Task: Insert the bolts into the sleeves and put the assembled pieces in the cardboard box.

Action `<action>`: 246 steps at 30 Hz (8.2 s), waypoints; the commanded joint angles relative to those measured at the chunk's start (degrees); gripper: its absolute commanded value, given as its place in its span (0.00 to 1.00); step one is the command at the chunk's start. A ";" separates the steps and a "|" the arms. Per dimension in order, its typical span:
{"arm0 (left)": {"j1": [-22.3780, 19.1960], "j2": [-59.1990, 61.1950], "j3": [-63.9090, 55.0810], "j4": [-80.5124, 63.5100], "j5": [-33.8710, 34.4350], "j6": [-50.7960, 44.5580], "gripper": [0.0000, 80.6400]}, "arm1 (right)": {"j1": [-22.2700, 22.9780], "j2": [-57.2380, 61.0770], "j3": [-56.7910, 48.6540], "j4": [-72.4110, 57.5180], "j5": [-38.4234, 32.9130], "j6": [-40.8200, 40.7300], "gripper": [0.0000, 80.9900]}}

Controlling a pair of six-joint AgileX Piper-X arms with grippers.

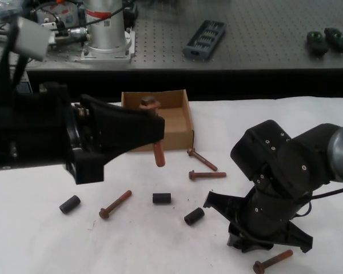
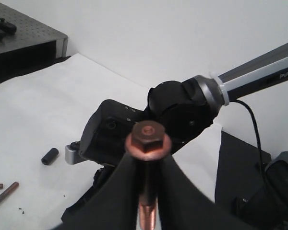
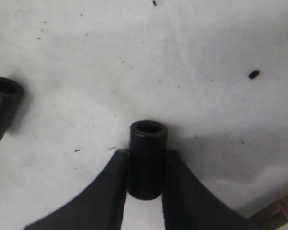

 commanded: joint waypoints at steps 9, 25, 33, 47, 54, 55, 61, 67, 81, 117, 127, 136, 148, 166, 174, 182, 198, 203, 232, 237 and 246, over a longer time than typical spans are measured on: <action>0.00 -3.29 -0.26 -1.66 -0.38 -2.17 0.01 | -0.28 0.78 -0.14 -2.44 0.39 -18.69 0.05; 9.87 3.12 -0.26 -18.32 -3.34 -17.78 0.01 | -0.88 -23.86 7.76 -16.63 -9.13 -55.27 0.05; 8.95 11.39 -0.62 -34.59 2.22 -33.88 0.01 | -0.88 -33.94 19.72 -30.23 -17.71 -55.27 0.05; 4.21 19.64 -0.72 -35.41 9.46 -32.88 0.01 | -0.88 -33.73 24.49 -41.51 -22.41 -55.27 0.05; 4.21 21.40 -0.72 -35.42 9.25 -29.90 0.01 | -0.88 -29.84 24.49 -46.40 -23.98 -52.01 0.05; 4.21 21.40 -0.72 -35.42 9.25 -29.72 0.01 | -0.88 -28.75 24.49 -46.89 -24.40 -51.17 0.05; 4.71 21.40 -0.72 -33.78 9.25 -27.59 0.01 | -0.88 -24.10 24.32 -50.68 -25.56 -47.79 0.05; 4.92 21.40 -0.72 -27.10 9.42 -21.23 0.01 | -0.88 -23.72 22.53 -51.30 -28.47 -47.62 0.05; 4.92 21.45 -6.97 -13.37 8.51 -9.85 0.01 | -0.88 -23.72 21.11 -50.64 -30.55 -47.87 0.05; 4.92 21.62 -12.42 0.61 6.91 -8.21 0.01 | 0.89 -20.96 20.98 -55.69 -30.44 -46.16 0.05; 4.66 21.62 -12.29 -2.04 8.08 -9.90 0.01 | 1.79 -20.96 20.98 -56.69 -30.44 -45.32 0.05; 1.73 21.95 -12.29 -1.88 7.75 -9.27 0.01 | 1.79 -20.96 19.50 -56.86 -30.44 -45.32 0.05; 1.70 23.83 -12.29 -2.07 6.36 -8.97 0.01 | 1.79 -20.96 18.99 -55.22 -30.44 -45.32 0.05; 1.70 23.83 -12.29 -2.07 3.00 -8.97 0.01 | 1.69 -20.81 19.11 -53.80 -27.66 -47.55 0.05; 1.70 23.83 -12.29 -2.07 3.00 -8.97 0.01 | 1.69 -20.81 19.11 -53.90 -27.45 -47.55 0.05; 1.70 23.83 -12.29 -1.97 1.62 -8.97 0.01 | 1.69 -20.81 19.11 -54.28 -24.72 -47.55 0.05; 1.70 23.83 -12.29 -0.04 1.73 -8.97 0.01 | 1.69 -20.81 19.11 -58.65 -24.01 -44.89 0.05; 1.70 23.83 -12.29 2.10 1.73 -6.25 0.01 | 1.69 -20.81 19.11 -58.67 -24.01 -44.75 0.05; 1.70 23.83 -12.29 9.54 1.24 12.18 0.71 | 1.69 -20.81 18.58 -61.13 -25.00 -41.05 0.05; 1.70 23.03 -12.40 9.11 -1.64 11.18 0.67 | 1.25 -20.81 17.25 -60.11 -24.82 -42.05 0.05; 6.61 18.59 -12.39 2.63 -17.18 11.58 0.52 | -6.66 -12.80 6.30 -51.62 -23.98 -43.29 0.05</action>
